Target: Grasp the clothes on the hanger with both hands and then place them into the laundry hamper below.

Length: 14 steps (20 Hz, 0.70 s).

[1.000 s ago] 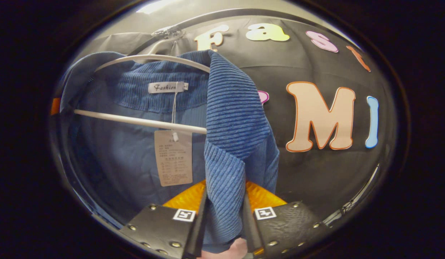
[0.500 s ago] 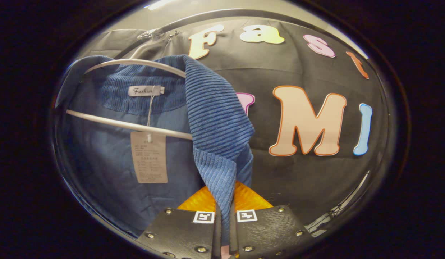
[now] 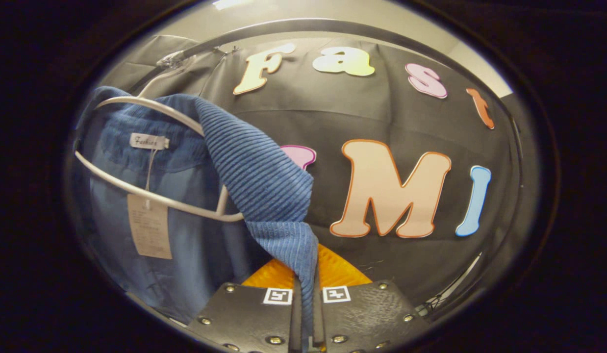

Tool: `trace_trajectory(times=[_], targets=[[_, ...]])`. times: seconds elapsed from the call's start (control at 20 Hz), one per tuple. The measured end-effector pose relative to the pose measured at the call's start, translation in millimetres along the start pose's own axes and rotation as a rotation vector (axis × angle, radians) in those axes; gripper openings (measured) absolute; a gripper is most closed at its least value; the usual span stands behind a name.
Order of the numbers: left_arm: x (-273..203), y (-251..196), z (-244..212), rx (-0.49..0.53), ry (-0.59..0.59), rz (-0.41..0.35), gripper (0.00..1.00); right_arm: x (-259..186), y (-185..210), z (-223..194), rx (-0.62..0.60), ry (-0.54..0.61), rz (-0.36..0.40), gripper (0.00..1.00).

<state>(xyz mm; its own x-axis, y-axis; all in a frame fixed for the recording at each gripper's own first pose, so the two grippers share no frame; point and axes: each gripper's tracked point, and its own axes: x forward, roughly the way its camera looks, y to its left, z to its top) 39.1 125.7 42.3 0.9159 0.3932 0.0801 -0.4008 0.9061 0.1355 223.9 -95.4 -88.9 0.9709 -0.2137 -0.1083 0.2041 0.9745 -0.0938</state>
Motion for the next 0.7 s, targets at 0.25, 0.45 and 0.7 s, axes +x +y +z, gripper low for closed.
trace_trajectory(times=[0.25, 0.45, 0.7], targets=[[8, 6, 1, 0.003, -0.012, 0.015, 0.02, 16, -16, 17, 0.025, -0.034, -0.022, 0.09], [16, 11, 0, 0.014, -0.018, 0.025, 0.02, 27, -20, 24, 0.036, -0.05, -0.028, 0.09], [33, 19, -10, 0.035, -0.011, 0.032, 0.02, 39, -24, 28, 0.055, -0.056, -0.032, 0.09]])
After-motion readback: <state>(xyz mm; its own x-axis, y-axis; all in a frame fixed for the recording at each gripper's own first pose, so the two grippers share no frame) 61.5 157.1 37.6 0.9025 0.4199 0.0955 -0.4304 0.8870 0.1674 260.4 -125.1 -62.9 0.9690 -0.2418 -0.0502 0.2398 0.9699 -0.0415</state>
